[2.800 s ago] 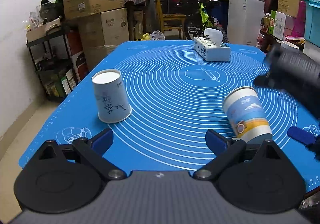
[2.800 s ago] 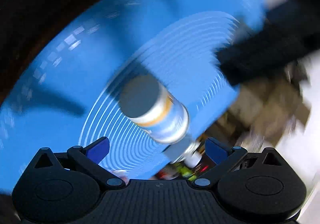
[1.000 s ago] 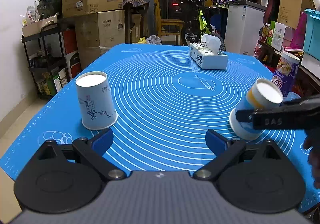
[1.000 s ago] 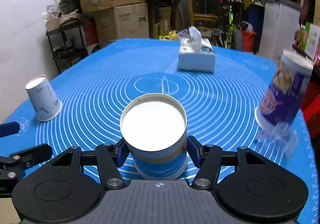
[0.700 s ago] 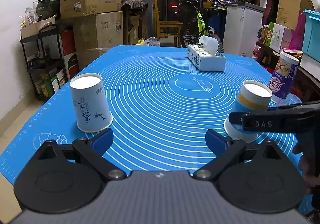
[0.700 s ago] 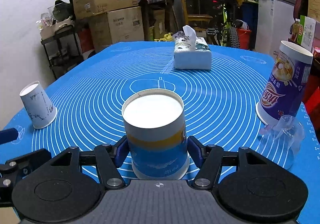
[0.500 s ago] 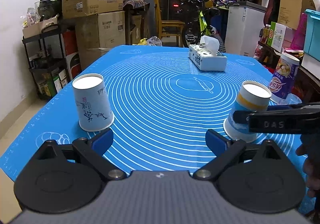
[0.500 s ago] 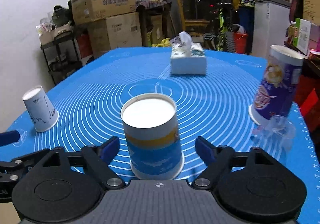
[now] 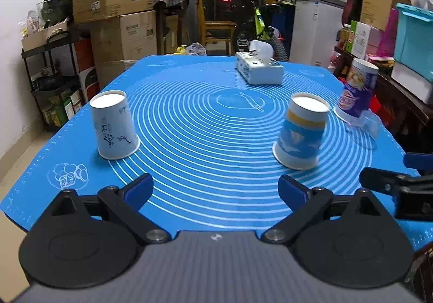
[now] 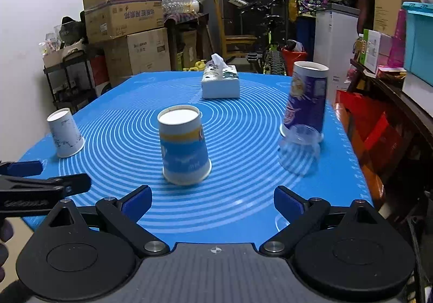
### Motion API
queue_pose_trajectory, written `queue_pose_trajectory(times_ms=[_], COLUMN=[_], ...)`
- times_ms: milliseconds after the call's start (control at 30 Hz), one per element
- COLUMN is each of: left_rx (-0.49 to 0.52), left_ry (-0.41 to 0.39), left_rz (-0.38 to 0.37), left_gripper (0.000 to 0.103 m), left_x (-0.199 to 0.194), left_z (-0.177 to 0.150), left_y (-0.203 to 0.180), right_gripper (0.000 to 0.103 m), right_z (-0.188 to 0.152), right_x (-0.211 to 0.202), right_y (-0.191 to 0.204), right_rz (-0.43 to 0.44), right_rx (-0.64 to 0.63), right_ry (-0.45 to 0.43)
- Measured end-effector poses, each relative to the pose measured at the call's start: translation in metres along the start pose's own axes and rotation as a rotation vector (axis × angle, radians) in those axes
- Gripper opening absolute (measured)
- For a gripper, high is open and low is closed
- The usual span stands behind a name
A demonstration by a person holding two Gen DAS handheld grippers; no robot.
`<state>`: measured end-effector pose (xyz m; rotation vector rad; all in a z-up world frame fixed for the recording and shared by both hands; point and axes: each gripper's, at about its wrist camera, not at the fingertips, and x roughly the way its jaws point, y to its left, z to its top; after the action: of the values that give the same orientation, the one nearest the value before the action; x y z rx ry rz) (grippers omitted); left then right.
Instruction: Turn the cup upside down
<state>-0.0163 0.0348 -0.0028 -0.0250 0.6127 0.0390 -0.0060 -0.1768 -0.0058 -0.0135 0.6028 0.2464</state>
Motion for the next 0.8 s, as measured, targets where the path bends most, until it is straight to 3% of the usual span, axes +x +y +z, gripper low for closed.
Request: queue_pose_trajectory(times_ms=[333, 800], left_rx=[0.029, 0.044], left_ry=[0.01, 0.018], left_rz=[-0.016, -0.036], left_gripper=[0.098, 0.098], left_x=[-0.013, -0.017], left_z=[-0.012, -0.013], left_y=[-0.018, -0.026], right_gripper=[0.097, 0.097], right_z=[-0.014, -0.021], right_x=[-0.036, -0.042], right_y=[0.003, -0.007], right_rz=[-0.005, -0.024], right_rx=[-0.011, 0.006], right_ry=[-0.026, -0.021])
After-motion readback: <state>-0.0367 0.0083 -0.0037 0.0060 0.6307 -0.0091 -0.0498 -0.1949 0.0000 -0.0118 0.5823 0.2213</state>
